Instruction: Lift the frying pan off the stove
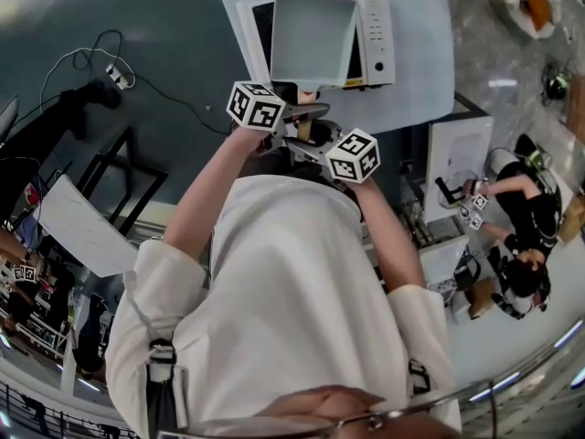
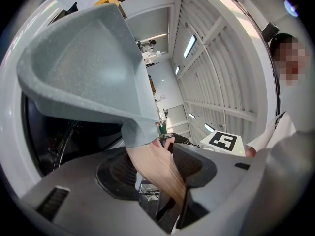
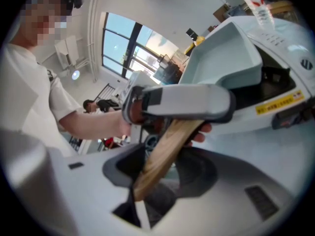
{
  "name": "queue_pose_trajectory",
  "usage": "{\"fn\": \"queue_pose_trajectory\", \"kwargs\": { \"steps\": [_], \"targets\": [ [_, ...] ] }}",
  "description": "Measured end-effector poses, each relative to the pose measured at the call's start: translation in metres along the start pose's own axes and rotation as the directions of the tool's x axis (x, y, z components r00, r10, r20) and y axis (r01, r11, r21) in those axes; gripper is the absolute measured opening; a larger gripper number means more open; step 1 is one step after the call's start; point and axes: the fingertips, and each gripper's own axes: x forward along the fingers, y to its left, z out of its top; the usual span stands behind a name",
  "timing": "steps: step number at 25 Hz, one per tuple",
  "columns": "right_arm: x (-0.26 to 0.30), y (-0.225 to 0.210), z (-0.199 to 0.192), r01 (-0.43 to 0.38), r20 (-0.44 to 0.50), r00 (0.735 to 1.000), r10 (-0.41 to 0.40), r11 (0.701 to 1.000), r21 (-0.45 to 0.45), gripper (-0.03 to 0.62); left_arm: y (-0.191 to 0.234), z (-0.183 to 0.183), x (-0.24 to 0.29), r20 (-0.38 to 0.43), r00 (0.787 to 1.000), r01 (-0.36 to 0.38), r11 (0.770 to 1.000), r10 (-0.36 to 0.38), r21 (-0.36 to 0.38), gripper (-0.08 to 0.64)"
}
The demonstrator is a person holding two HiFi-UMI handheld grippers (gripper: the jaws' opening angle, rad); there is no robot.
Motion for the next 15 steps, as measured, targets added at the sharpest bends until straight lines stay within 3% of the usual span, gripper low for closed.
{"fn": "queue_pose_trajectory", "kwargs": {
  "steps": [15],
  "targets": [
    [0.004,0.033,0.024,0.05,0.068,0.997,-0.048,0.998,-0.032,0.206,-0.032,0.013,-0.027,-0.03,0.999,0.037,0.998,-0.035,0.049,0.23]
  ]
}}
